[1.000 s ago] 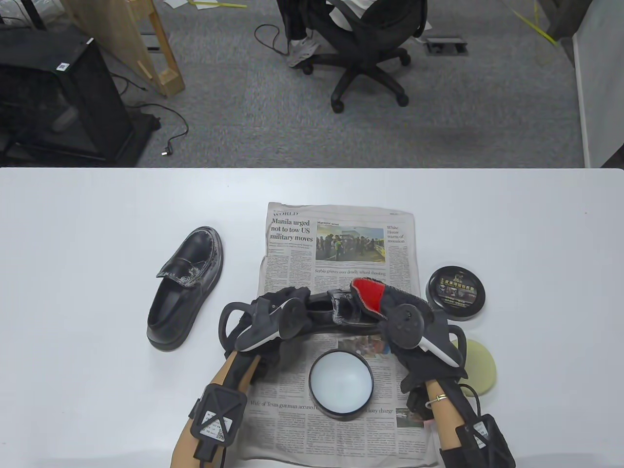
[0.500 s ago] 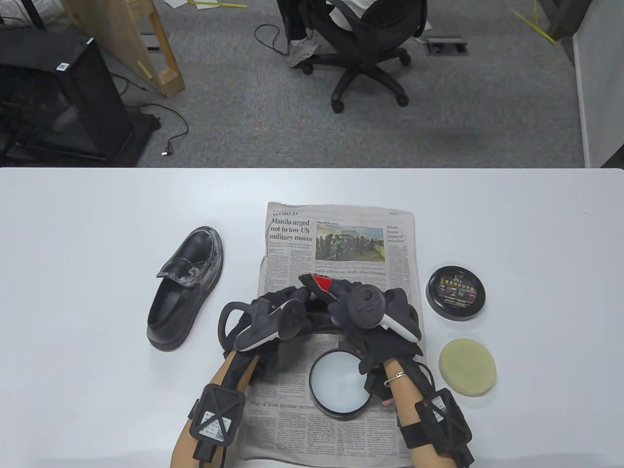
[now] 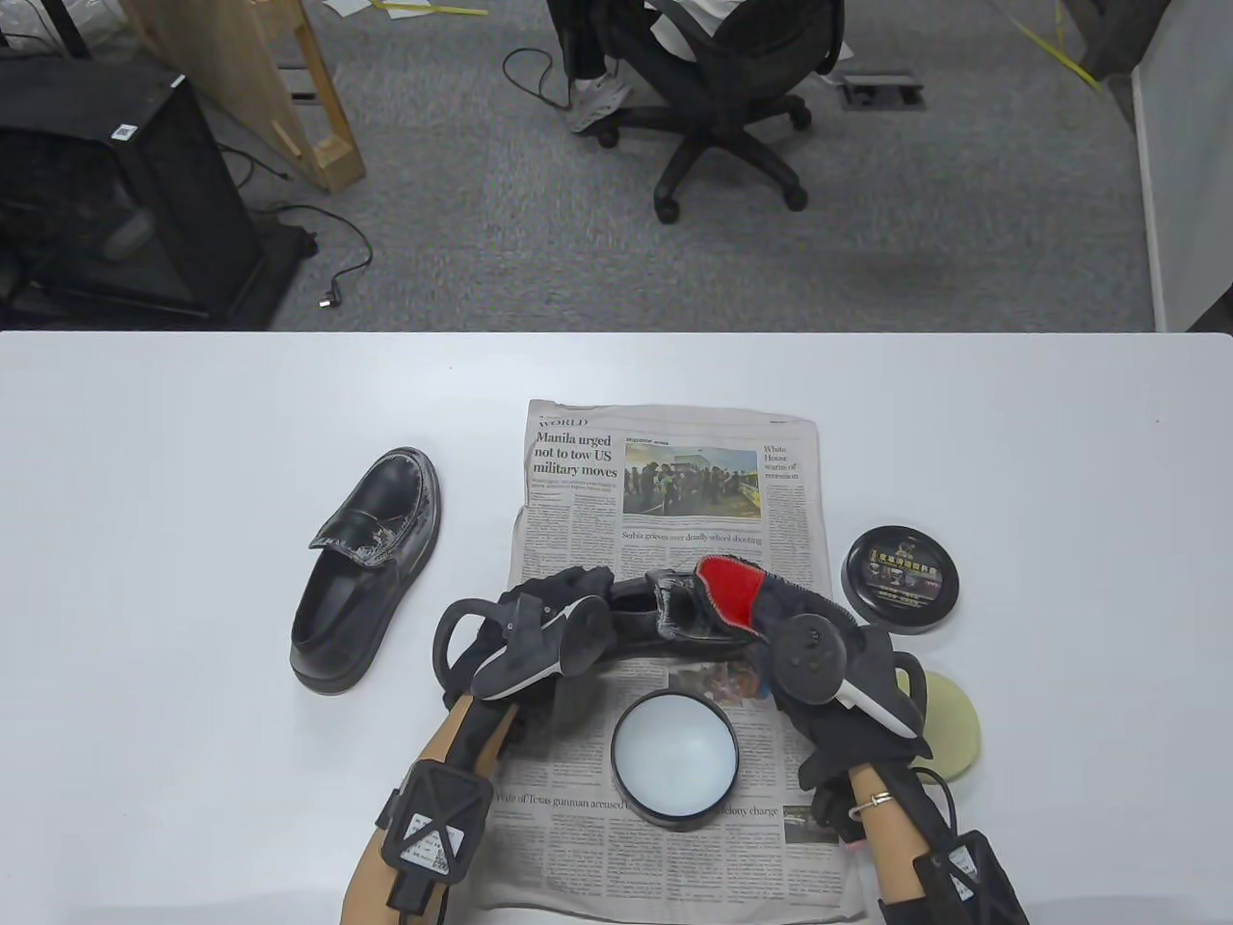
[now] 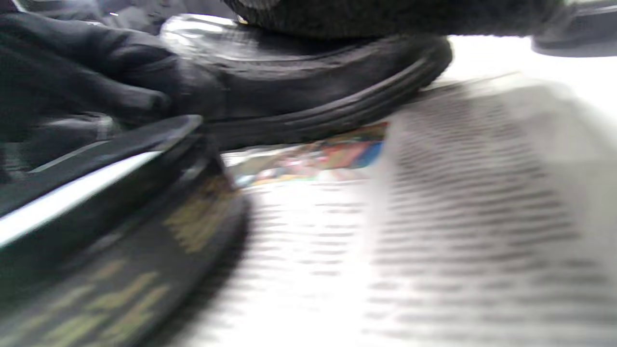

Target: Dip and apply leather care cream with polishing sponge on shoes

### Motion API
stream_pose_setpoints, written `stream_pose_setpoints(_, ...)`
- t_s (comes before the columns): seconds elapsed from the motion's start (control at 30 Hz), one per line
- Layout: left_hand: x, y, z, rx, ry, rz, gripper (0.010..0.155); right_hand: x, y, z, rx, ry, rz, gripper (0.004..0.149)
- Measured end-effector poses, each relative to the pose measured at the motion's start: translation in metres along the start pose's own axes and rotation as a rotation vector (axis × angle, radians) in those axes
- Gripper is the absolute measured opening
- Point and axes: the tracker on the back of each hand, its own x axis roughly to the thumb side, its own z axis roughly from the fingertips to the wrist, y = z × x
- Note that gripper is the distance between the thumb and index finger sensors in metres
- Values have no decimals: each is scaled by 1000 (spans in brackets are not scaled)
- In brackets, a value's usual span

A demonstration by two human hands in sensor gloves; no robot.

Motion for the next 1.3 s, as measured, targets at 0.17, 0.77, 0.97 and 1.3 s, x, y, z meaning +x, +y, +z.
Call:
stream_pose_setpoints(0.17,-3,-1,0,-9,-13,25,71,45,-4,-14,-5,-167,-117,57)
stream_pose_setpoints(0.77,-2,-1,0,1,8,19,74,-15,-1,-34,50,152,20,58)
stream_pose_setpoints(0.97,0,-1,0,-6,2,-4,72,3,2,-3,29,25,69,59)
stream_pose_setpoints(1.3,-2,-2,-1,-21,-14,32,75,64,-14,-40,68,-106,-70,58)
